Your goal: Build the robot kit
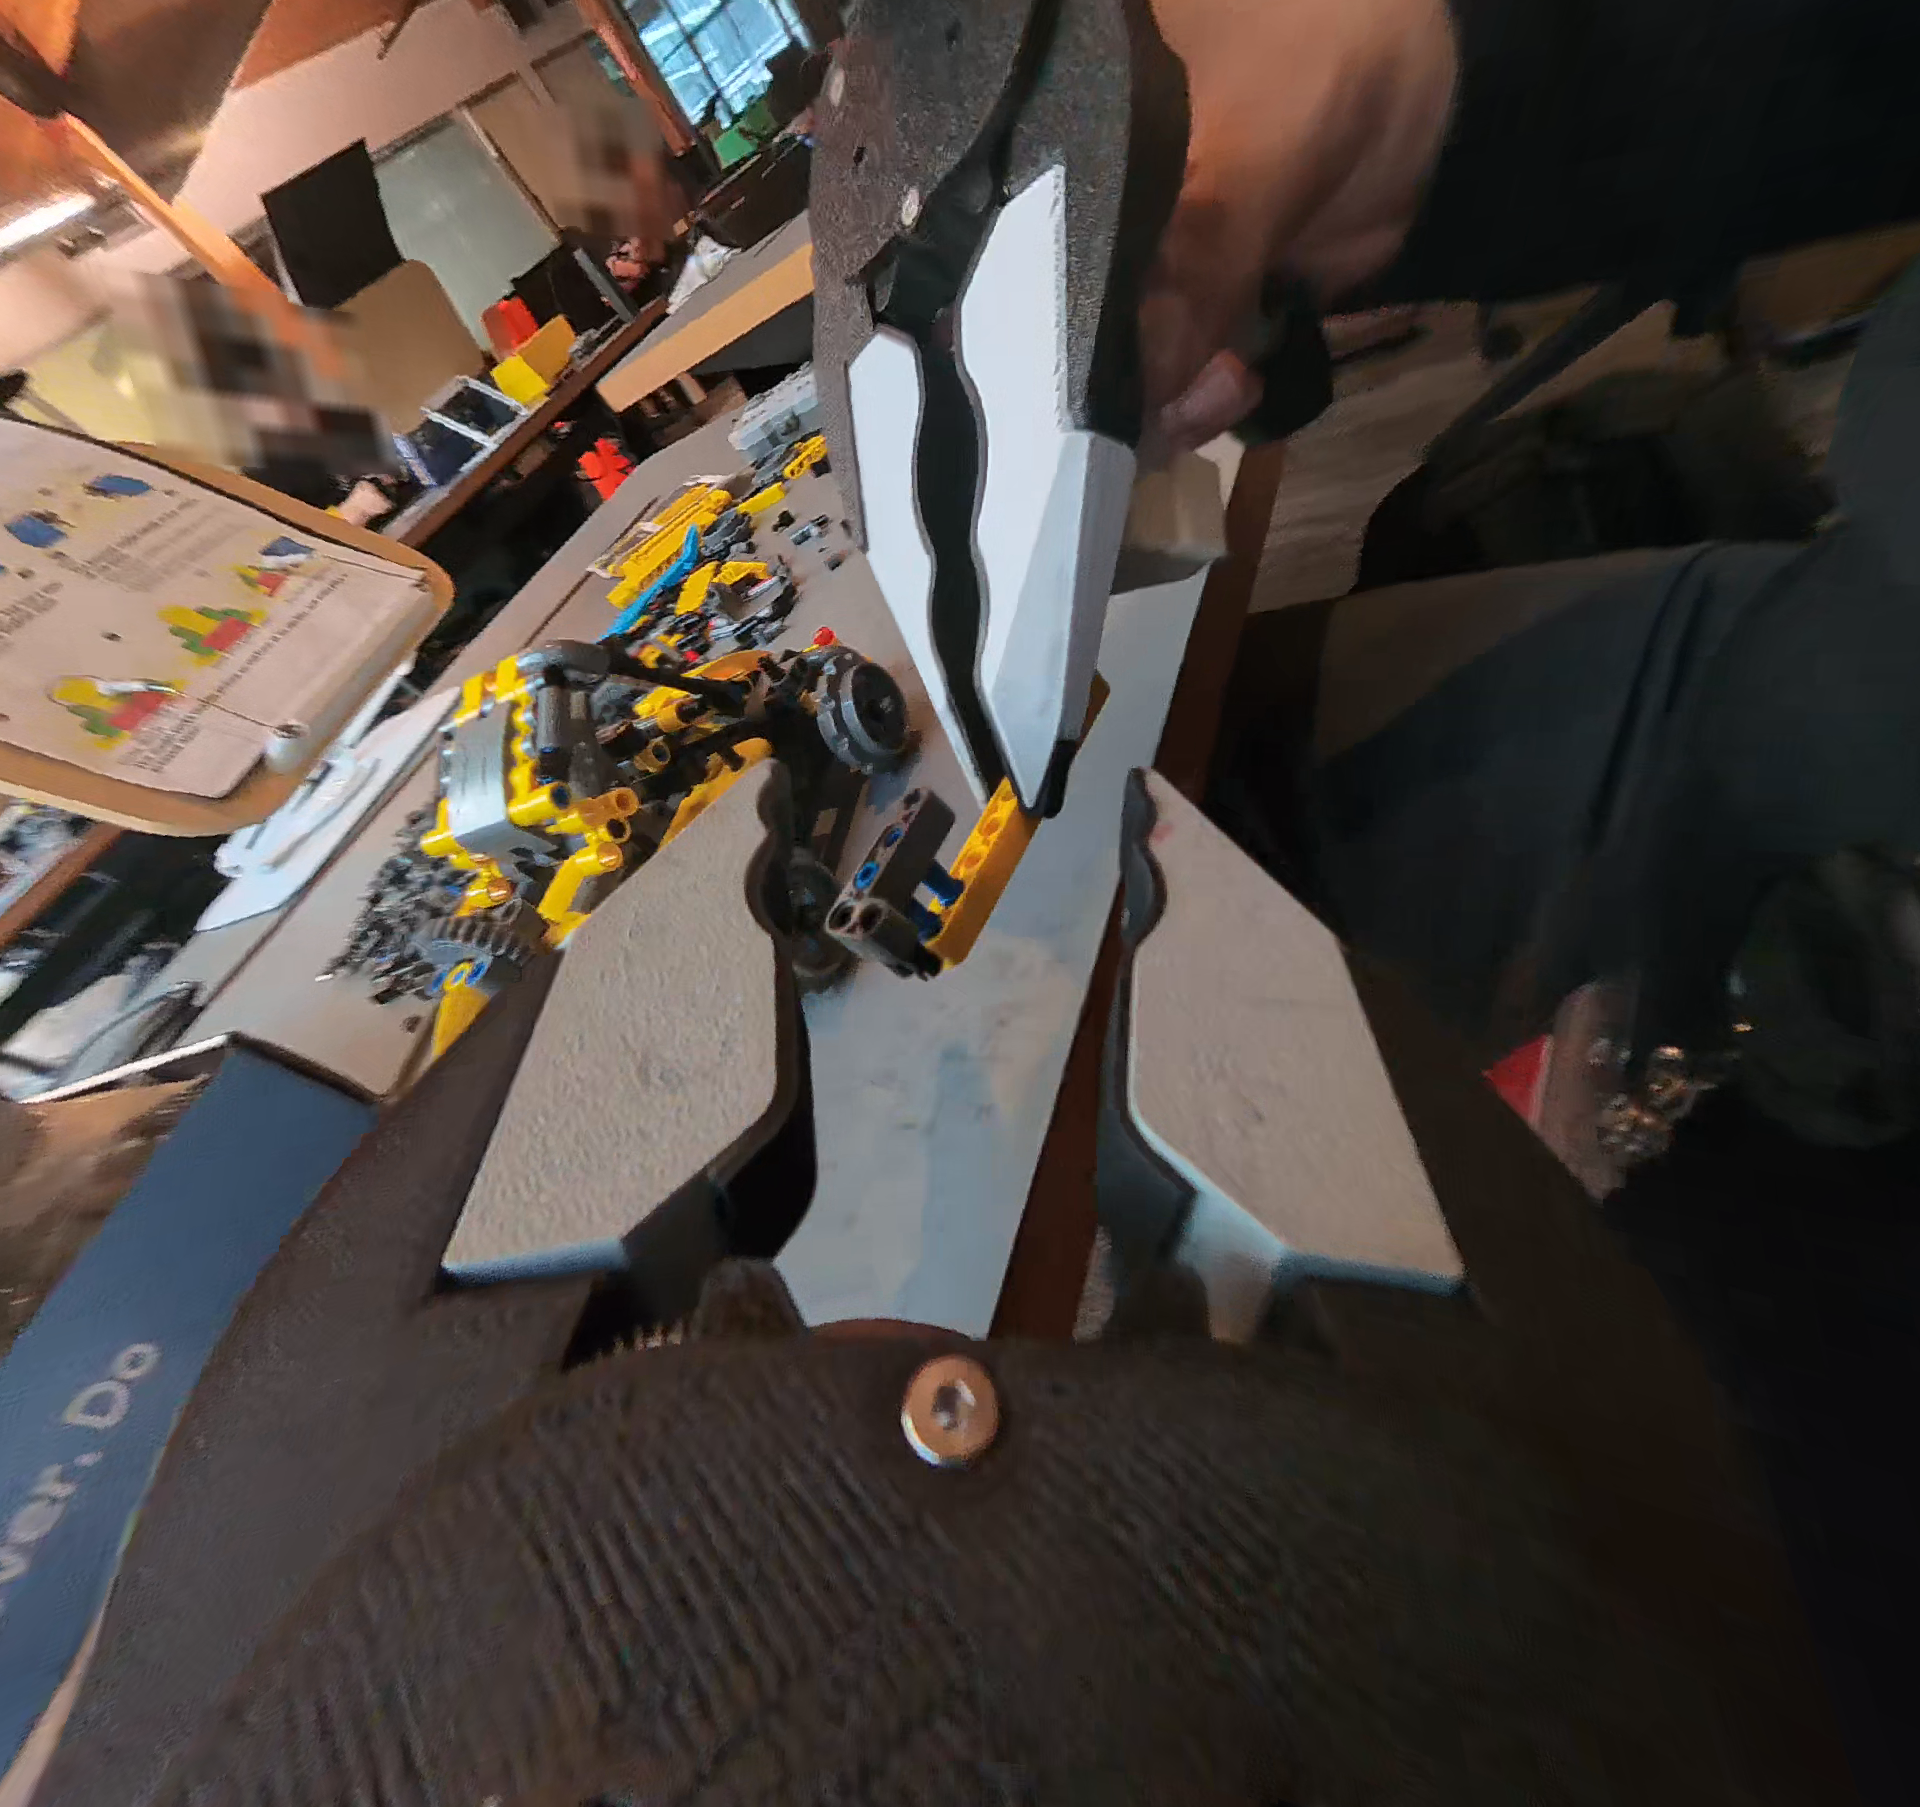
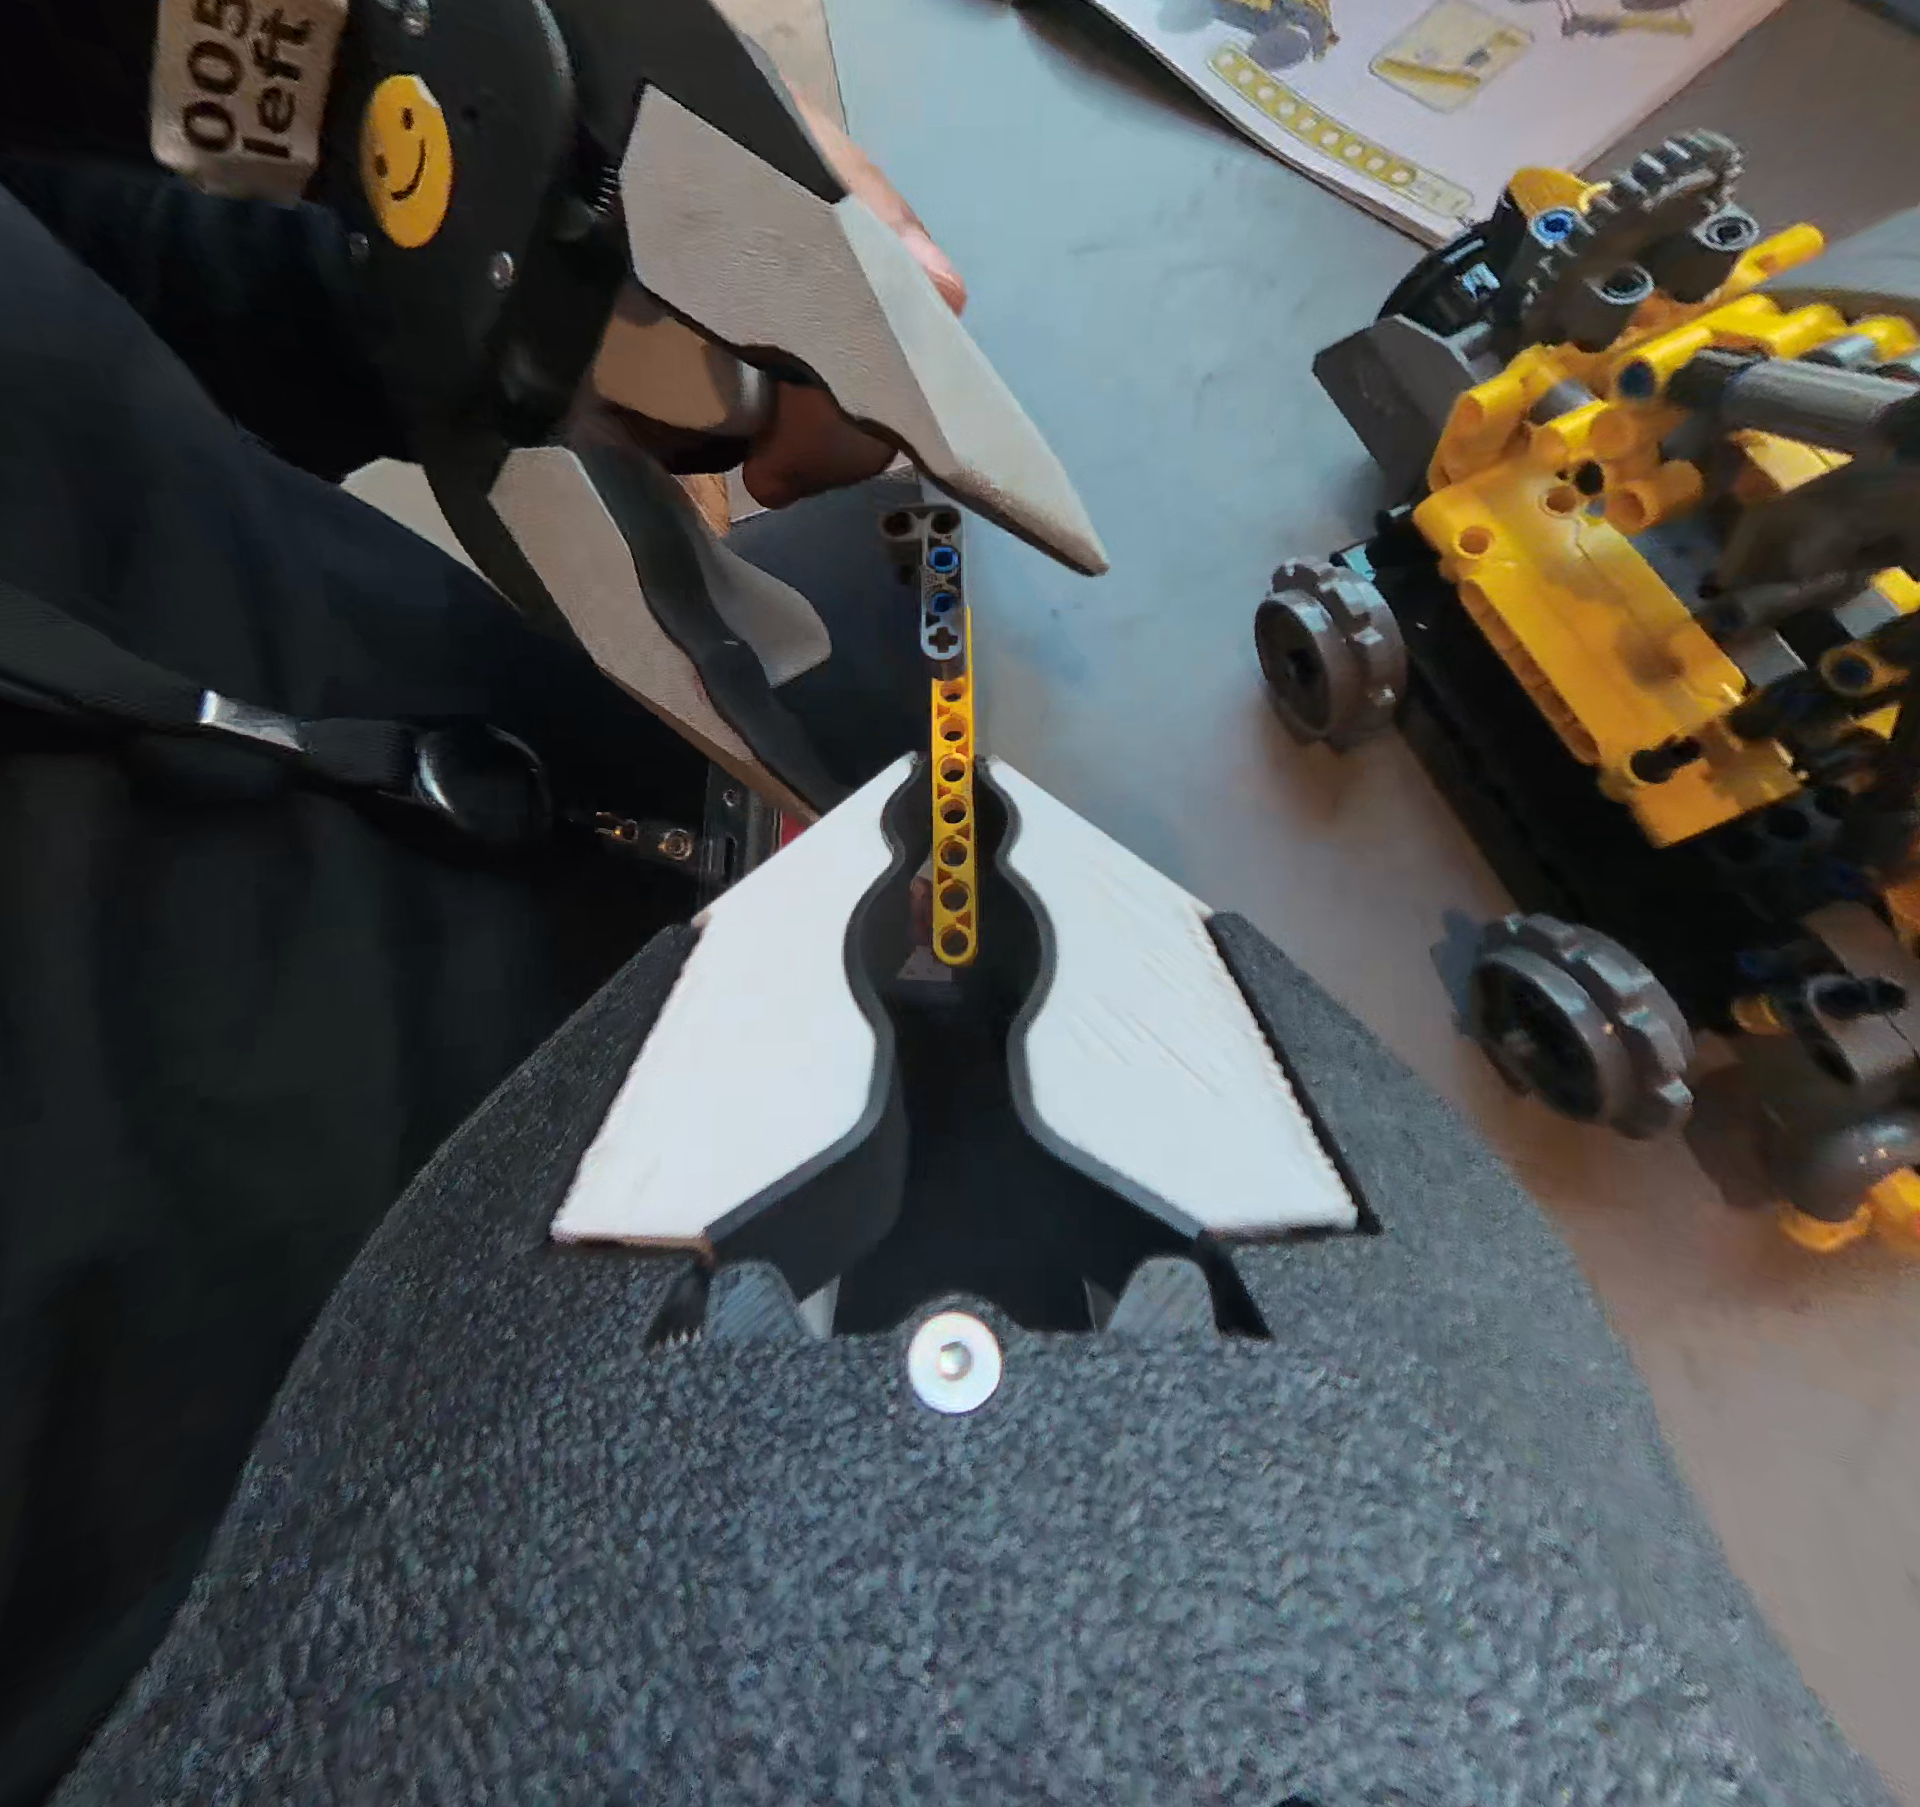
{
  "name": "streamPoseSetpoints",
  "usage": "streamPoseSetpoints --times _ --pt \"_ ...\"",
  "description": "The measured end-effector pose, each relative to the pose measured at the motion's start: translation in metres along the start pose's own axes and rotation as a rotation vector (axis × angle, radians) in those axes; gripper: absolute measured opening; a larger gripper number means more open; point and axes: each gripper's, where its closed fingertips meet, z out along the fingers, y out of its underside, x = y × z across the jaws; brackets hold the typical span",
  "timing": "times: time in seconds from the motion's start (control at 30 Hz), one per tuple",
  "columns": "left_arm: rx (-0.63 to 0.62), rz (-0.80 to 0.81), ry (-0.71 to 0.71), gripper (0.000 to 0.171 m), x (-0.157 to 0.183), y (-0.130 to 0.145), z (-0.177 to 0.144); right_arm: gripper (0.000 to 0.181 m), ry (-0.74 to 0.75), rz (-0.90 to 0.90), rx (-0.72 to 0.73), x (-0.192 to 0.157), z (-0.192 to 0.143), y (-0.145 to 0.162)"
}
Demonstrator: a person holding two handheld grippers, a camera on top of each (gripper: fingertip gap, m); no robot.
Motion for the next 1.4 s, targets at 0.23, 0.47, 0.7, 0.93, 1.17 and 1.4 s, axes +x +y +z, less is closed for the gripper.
streamPoseSetpoints --times 0.23,0.47,0.7,0.93,1.17,1.4 --pt "-0.047 0.071 -0.01 0.057 0.005 0.006 0.005 0.007 -0.072 0.079 0.0 -0.015 -0.002 0.0" --pt "-0.047 0.101 -0.007 0.046 0.008 0.008 0.004 0.007 -0.059 0.062 0.003 -0.015 0.004 -0.002" --pt "-0.021 0.006 -0.001 0.049 0.001 0.006 0.002 0.007 0.039 0.006 0.009 -0.003 0.0 -0.004" --pt "-0.02 -0.001 -0.012 0.047 -0.001 0.006 0.002 0.007 0.091 -0.04 0.016 0.001 -0.002 -0.003" --pt "0.005 -0.052 -0.024 0.046 -0.006 0.003 0.0 0.007 0.037 0.039 0.093 0.004 -0.006 -0.008" --pt "0.043 -0.121 -0.03 0.045 -0.013 0.0 -0.004 0.007 0.024 0.075 0.152 0.009 -0.014 -0.01"
